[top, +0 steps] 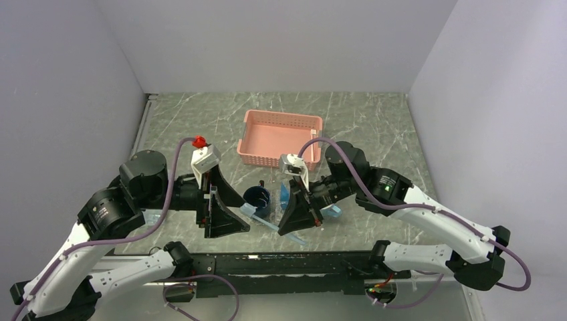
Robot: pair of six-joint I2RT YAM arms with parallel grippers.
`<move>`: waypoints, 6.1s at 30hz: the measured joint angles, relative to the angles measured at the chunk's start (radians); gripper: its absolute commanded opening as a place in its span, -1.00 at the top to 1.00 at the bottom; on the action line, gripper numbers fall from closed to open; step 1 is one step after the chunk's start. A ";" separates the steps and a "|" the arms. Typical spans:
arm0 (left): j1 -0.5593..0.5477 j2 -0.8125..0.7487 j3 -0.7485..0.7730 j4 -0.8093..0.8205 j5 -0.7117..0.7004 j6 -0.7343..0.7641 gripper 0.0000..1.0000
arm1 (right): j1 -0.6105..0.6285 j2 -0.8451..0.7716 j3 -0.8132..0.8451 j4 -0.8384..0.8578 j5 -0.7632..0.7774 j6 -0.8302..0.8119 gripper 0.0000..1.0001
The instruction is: Prepare toiletry sets of a toothbrush and toothpaste on the tray
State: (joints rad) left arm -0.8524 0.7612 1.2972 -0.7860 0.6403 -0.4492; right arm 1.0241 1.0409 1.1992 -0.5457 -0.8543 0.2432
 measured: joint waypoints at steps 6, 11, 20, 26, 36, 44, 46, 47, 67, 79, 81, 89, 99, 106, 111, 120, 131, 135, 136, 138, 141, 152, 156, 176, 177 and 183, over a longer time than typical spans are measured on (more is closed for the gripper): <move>0.000 0.000 -0.002 -0.005 0.012 -0.001 -0.53 | 0.025 0.034 0.016 0.002 0.020 0.000 1.00; 0.000 -0.001 -0.002 -0.005 0.017 0.000 -0.35 | 0.039 0.040 0.016 0.003 0.035 0.000 1.00; 0.000 -0.009 -0.004 -0.006 0.018 0.010 -0.02 | 0.047 0.040 0.016 0.005 0.040 0.004 1.00; 0.000 -0.012 -0.008 -0.007 0.013 0.017 0.29 | 0.049 0.040 0.016 0.010 0.043 0.008 1.00; 0.000 -0.018 -0.013 -0.008 -0.023 0.019 1.00 | 0.053 0.040 0.016 0.009 0.061 0.011 0.79; 0.000 -0.020 -0.028 -0.009 -0.060 0.026 1.00 | 0.055 0.018 0.016 -0.007 0.155 0.020 -0.18; 0.000 -0.020 -0.034 -0.012 -0.073 0.037 1.00 | 0.055 0.000 0.016 -0.023 0.208 0.019 -0.22; 0.000 -0.019 -0.035 -0.017 -0.082 0.040 1.00 | 0.055 -0.009 0.016 -0.034 0.231 0.018 -0.23; -0.003 0.185 0.024 -0.174 -0.301 0.093 1.00 | 0.055 -0.115 0.047 -0.282 0.945 0.104 -0.26; -0.154 0.285 0.091 -0.222 -0.562 0.058 1.00 | 0.053 -0.105 0.014 -0.300 1.115 0.124 -0.26; -0.197 0.311 0.113 -0.229 -0.621 0.043 1.00 | 0.053 -0.112 0.004 -0.299 1.130 0.124 -0.25; -0.285 0.378 0.124 -0.220 -0.784 0.008 1.00 | 0.052 -0.132 -0.034 -0.298 1.196 0.135 -0.25; -0.288 0.372 0.053 -0.161 -0.867 -0.009 1.00 | 0.050 -0.180 -0.093 -0.289 1.240 0.158 -0.25; -0.288 0.372 0.034 -0.120 -0.871 -0.008 1.00 | 0.048 -0.185 -0.103 -0.276 1.246 0.169 -0.24; -0.288 0.383 0.023 -0.104 -0.869 -0.008 1.00 | 0.048 -0.186 -0.112 -0.268 1.246 0.169 -0.24; -0.288 0.414 -0.004 -0.087 -0.869 -0.008 1.00 | 0.047 -0.192 -0.127 -0.261 1.246 0.173 -0.24; -0.288 0.441 -0.045 -0.031 -0.863 -0.010 1.00 | 0.047 -0.207 -0.139 -0.258 1.246 0.181 -0.24; -0.288 0.456 -0.064 -0.013 -0.858 -0.017 1.00 | 0.046 -0.212 -0.146 -0.258 1.246 0.185 -0.24; -0.288 0.463 -0.067 -0.011 -0.856 -0.019 1.00 | 0.046 -0.213 -0.146 -0.258 1.246 0.186 -0.24; -0.288 0.475 -0.067 -0.010 -0.856 -0.021 1.00 | 0.046 -0.214 -0.146 -0.258 1.246 0.188 -0.24; -0.288 0.488 -0.067 -0.005 -0.856 -0.029 1.00 | 0.046 -0.217 -0.147 -0.257 1.246 0.188 -0.24; -0.288 0.500 -0.104 0.026 -0.858 -0.062 1.00 | 0.046 -0.220 -0.157 -0.255 1.246 0.188 -0.24; -0.288 0.500 -0.119 0.044 -0.864 -0.070 1.00 | 0.046 -0.225 -0.161 -0.254 1.246 0.188 -0.24; -0.292 0.460 -0.238 0.159 -0.958 -0.148 1.00 | 0.046 -0.257 -0.180 -0.254 1.247 0.207 -0.24; -0.292 0.460 -0.238 0.159 -0.961 -0.150 0.99 | 0.046 -0.257 -0.181 -0.254 1.247 0.207 -0.24; -0.294 0.460 -0.240 0.162 -0.962 -0.165 0.67 | 0.046 -0.258 -0.192 -0.254 1.247 0.208 -0.24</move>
State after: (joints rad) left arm -1.1465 1.2217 1.0576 -0.6243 -0.3214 -0.6144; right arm 1.0702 0.7826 1.0073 -0.7998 0.3923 0.4515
